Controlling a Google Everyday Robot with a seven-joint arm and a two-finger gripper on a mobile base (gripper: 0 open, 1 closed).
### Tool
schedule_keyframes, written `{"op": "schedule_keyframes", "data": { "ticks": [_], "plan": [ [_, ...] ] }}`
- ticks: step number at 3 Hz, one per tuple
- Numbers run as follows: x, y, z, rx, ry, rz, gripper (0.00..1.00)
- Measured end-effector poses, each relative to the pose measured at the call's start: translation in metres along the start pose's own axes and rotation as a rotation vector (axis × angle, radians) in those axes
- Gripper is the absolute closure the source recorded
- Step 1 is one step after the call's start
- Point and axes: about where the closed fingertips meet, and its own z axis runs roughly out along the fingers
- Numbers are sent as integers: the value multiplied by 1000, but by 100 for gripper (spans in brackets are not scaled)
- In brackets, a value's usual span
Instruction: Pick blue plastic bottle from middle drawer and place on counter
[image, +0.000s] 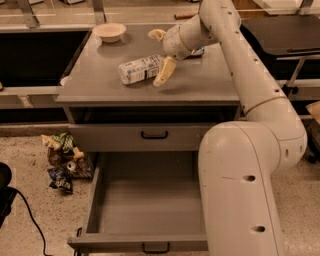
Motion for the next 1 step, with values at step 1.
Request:
{"op": "schedule_keyframes", "data": {
  "ticks": [1],
  "plan": [
    [9,-10,-33,68,66,13,0]
  ]
}}
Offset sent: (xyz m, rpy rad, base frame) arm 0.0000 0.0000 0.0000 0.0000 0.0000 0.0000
